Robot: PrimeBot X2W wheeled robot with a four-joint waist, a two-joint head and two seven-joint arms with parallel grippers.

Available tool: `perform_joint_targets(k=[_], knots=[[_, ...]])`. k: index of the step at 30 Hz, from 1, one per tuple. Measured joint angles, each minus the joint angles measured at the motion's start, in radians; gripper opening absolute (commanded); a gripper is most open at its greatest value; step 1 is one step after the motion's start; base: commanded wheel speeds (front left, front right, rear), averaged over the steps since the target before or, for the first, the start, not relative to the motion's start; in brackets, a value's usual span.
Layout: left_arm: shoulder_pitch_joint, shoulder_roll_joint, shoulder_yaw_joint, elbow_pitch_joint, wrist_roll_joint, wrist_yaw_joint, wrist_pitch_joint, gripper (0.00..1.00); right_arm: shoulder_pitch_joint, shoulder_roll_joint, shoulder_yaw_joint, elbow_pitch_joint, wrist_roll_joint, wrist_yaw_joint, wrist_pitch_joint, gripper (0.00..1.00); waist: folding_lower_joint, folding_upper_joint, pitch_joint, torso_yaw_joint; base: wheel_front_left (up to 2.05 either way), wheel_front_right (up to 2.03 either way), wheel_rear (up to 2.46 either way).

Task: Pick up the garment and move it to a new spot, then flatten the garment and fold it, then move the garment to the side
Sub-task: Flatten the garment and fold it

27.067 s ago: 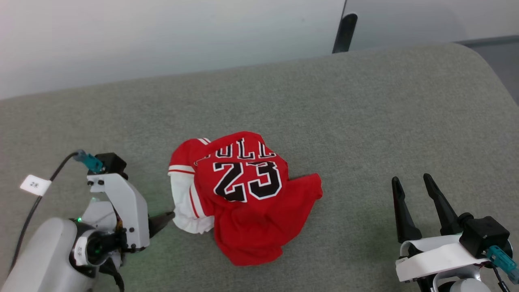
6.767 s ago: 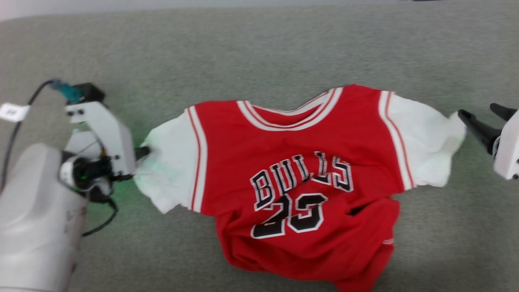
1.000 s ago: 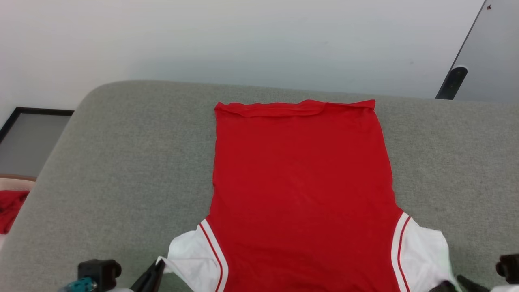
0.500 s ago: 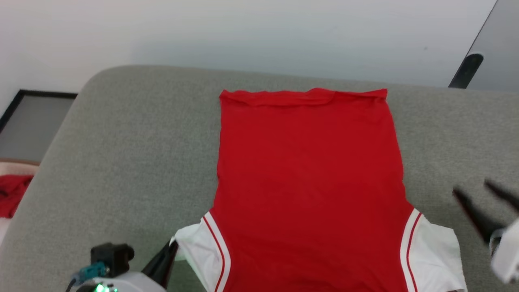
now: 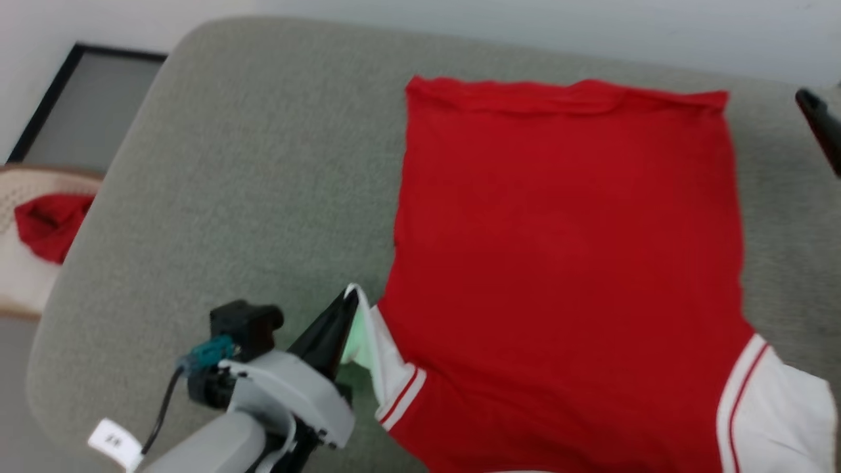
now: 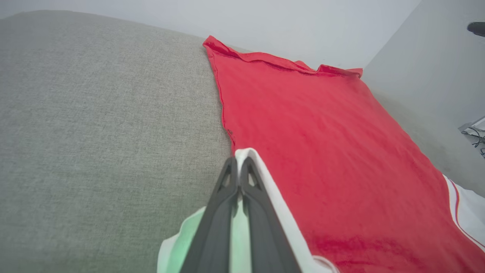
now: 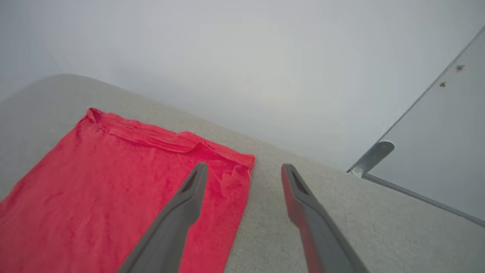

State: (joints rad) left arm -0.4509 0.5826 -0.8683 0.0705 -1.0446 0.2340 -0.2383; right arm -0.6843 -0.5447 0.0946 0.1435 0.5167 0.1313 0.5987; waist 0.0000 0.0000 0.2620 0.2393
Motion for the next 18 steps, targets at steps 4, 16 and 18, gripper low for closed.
perform_joint_targets(k=[4, 16, 18], knots=[[-0.041, -0.049, -0.003, 0.044, 0.020, -0.033, -0.008, 0.00, -0.124, -0.032, 0.073, 0.126, 0.013, 0.000, 0.051, 1.00, 0.0000, 0.0000, 0.057, 0.033, 0.00, 0.00, 0.00], [-0.129, -0.180, -0.013, 0.168, 0.060, -0.141, -0.020, 0.00, -0.418, -0.082, 0.184, 0.443, 0.009, 0.000, 0.205, 1.00, 0.0001, 0.0000, 0.207, 0.131, 0.00, 0.00, 0.00], [-0.141, -0.198, -0.012, 0.184, 0.063, -0.156, -0.021, 0.00, -0.452, -0.075, 0.188, 0.488, -0.003, 0.000, 0.228, 1.00, 0.0000, 0.0000, 0.230, 0.147, 0.00, 0.00, 0.00]])
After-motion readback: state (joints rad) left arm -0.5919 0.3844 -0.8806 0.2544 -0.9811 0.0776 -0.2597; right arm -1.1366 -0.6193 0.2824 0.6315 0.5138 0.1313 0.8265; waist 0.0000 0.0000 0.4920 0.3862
